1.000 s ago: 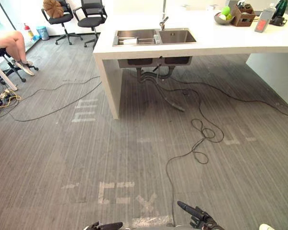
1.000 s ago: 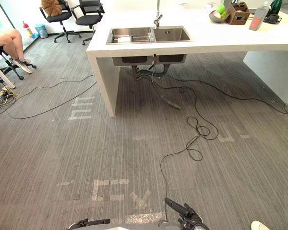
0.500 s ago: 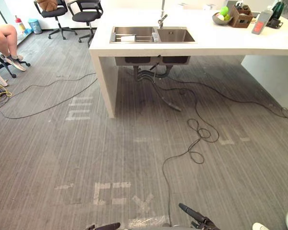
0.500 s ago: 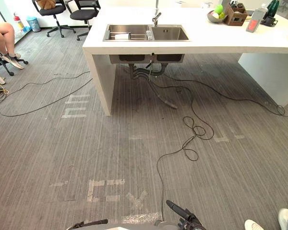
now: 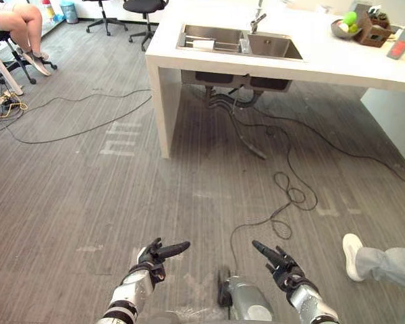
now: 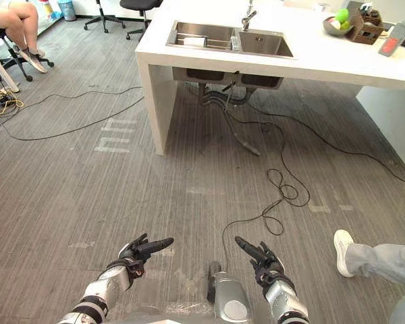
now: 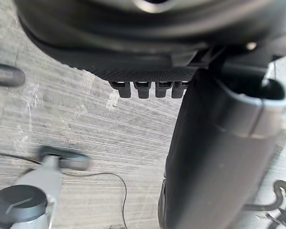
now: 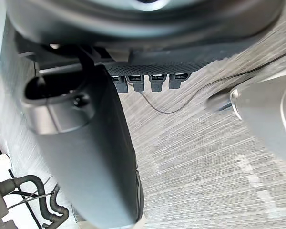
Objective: Walk over to the sink, pick up the cup, carry it to the dishwasher, place the cup inside the dishwasher, then close the dishwasher door
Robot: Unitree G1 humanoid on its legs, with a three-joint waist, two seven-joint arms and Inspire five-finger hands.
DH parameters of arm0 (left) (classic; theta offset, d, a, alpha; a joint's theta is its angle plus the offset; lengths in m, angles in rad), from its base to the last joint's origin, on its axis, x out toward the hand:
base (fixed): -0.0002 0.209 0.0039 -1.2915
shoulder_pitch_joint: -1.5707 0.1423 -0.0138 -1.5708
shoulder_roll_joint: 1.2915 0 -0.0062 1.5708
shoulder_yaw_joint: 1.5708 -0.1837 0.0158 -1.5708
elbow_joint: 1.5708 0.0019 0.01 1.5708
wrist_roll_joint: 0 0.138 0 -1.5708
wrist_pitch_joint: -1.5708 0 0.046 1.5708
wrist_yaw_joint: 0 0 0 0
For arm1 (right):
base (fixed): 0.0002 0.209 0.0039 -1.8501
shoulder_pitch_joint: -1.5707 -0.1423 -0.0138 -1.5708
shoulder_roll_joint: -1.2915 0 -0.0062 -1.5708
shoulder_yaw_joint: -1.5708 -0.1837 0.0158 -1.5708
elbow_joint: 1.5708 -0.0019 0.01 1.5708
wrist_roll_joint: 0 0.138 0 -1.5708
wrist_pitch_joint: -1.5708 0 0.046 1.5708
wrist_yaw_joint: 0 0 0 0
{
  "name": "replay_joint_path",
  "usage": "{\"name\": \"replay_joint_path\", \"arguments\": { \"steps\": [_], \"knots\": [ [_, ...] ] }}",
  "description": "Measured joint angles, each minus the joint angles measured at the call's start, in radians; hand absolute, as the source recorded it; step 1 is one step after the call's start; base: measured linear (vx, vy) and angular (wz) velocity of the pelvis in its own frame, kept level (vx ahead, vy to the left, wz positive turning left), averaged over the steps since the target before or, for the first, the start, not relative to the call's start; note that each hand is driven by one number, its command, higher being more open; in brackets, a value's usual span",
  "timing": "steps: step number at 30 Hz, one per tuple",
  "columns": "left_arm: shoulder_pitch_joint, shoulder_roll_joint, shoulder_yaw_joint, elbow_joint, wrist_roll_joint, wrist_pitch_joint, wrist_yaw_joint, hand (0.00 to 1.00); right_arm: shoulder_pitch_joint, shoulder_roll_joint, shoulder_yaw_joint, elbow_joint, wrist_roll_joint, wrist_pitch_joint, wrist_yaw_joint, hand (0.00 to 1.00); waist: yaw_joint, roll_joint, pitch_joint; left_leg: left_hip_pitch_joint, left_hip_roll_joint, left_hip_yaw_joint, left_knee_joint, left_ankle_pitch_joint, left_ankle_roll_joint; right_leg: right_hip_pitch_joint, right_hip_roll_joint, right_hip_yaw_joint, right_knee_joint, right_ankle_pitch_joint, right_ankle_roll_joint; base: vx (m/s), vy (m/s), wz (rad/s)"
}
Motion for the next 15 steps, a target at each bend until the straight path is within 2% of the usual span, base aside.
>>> {"name": "replay_joint_path", "arguments": {
  "steps": [1,2,3,4,5,6,7,8,9,10,11,13,14,15],
  "knots": [
    [0.0,-0.004,0.0,0.005,-0.001,0.011,0.004,1.0,0.004,0.0,-0.008,0.003,0.001,0.013,-0.006,1.0,-0.001,0.02,0.001,0.009,0.024,-0.008,0.002,-0.035,-0.009,-0.026,0.014,-0.015,0.07,0.022,-0.006,0.29,-0.283,0.13],
    [0.0,-0.005,0.0,0.005,-0.004,0.012,0.007,1.0,0.007,0.001,-0.008,0.005,0.001,0.021,-0.007,1.0,-0.002,0.028,-0.002,0.009,0.037,-0.011,0.0,-0.048,-0.011,-0.052,0.02,-0.021,0.116,0.014,-0.019,0.27,-0.287,0.13],
    [0.0,-0.005,0.0,0.011,-0.023,0.008,0.016,1.0,0.016,0.002,-0.009,0.012,0.001,0.032,-0.006,1.0,-0.003,0.043,-0.007,0.01,0.064,-0.023,-0.01,-0.068,-0.01,-0.091,0.028,-0.057,0.19,-0.024,-0.073,0.31,-0.296,0.21],
    [0.001,-0.009,0.0,0.031,-0.035,0.005,0.018,1.0,0.03,0.004,-0.016,0.026,0.001,0.038,-0.005,1.0,-0.01,0.062,-0.021,0.019,0.098,-0.031,-0.036,-0.08,0.005,-0.113,0.043,-0.092,0.244,-0.073,-0.126,0.44,-0.371,0.33],
    [0.002,-0.018,0.002,0.052,-0.047,0.0,0.019,1.0,0.034,0.005,-0.036,0.044,0.001,0.046,-0.006,1.0,-0.015,0.078,-0.032,0.022,0.115,-0.036,-0.025,-0.072,0.009,-0.117,0.061,-0.111,0.264,-0.112,-0.186,0.51,-0.372,0.27],
    [0.003,-0.029,0.003,0.079,-0.061,-0.009,0.019,1.0,0.035,0.006,-0.055,0.073,0.002,0.049,-0.013,1.0,-0.015,0.082,-0.035,-0.021,0.128,-0.024,0.104,-0.043,-0.039,-0.112,0.071,-0.116,0.289,-0.151,-0.226,0.46,-0.315,0.12],
    [0.005,-0.037,0.004,0.092,-0.067,-0.011,0.02,1.0,0.037,0.004,-0.059,0.079,0.001,0.049,-0.013,1.0,-0.017,0.084,-0.036,-0.054,0.136,-0.014,0.187,-0.019,-0.068,-0.101,0.074,-0.117,0.293,-0.167,-0.231,0.46,-0.3,0.0],
    [0.018,-0.054,0.004,0.101,-0.078,-0.02,0.022,1.0,0.042,0.001,-0.065,0.08,0.0,0.047,-0.011,1.0,-0.021,0.09,-0.039,-0.132,0.159,0.001,0.387,0.056,-0.118,-0.065,0.083,-0.117,0.283,-0.195,-0.236,0.37,-0.227,-0.02],
    [0.035,-0.067,0.003,0.098,-0.096,-0.042,0.025,1.0,0.047,-0.005,-0.064,0.083,-0.016,0.046,-0.002,1.0,-0.025,0.102,-0.045,-0.212,0.194,0.019,0.568,0.081,-0.121,-0.027,0.102,-0.116,0.254,-0.202,-0.239,0.45,-0.239,-0.1],
    [0.049,-0.077,0.003,0.092,-0.112,-0.058,0.034,1.0,0.05,-0.01,-0.063,0.092,-0.03,0.045,0.011,1.0,-0.024,0.114,-0.051,-0.277,0.228,0.039,0.735,0.078,-0.115,0.021,0.126,-0.113,0.21,-0.202,-0.241,0.45,-0.195,-0.18],
    [0.061,-0.081,0.004,0.076,-0.144,-0.075,0.047,1.0,0.051,-0.013,-0.063,0.104,-0.064,0.044,0.033,1.0,-0.022,0.113,-0.05,-0.338,0.245,0.064,0.864,0.07,-0.101,0.095,0.144,-0.108,0.154,-0.201,-0.243,0.45,-0.178,-0.17],
    [0.08,-0.083,0.004,0.031,-0.167,-0.09,0.056,1.0,0.051,-0.024,-0.063,0.115,-0.09,0.04,0.05,1.0,-0.014,0.114,-0.049,-0.395,0.225,0.077,0.888,0.065,-0.093,0.178,0.157,-0.094,0.086,-0.193,-0.257,0.41,-0.122,-0.22],
    [0.099,-0.083,0.01,-0.033,-0.174,-0.112,0.058,1.0,0.048,-0.036,-0.059,0.118,-0.095,0.032,0.059,1.0,0.01,0.113,-0.047,-0.461,0.174,0.08,0.807,0.064,-0.093,0.247,0.165,-0.071,0.022,-0.189,-0.264,0.36,-0.091,-0.34],
    [0.106,-0.083,0.017,-0.055,-0.174,-0.121,0.058,1.0,0.044,-0.04,-0.052,0.117,-0.095,0.03,0.061,1.0,0.016,0.113,-0.047,-0.484,0.155,0.083,0.76,0.064,-0.092,0.269,0.166,-0.063,0.003,-0.188,-0.264,0.4,-0.073,-0.45]
  ]
}}
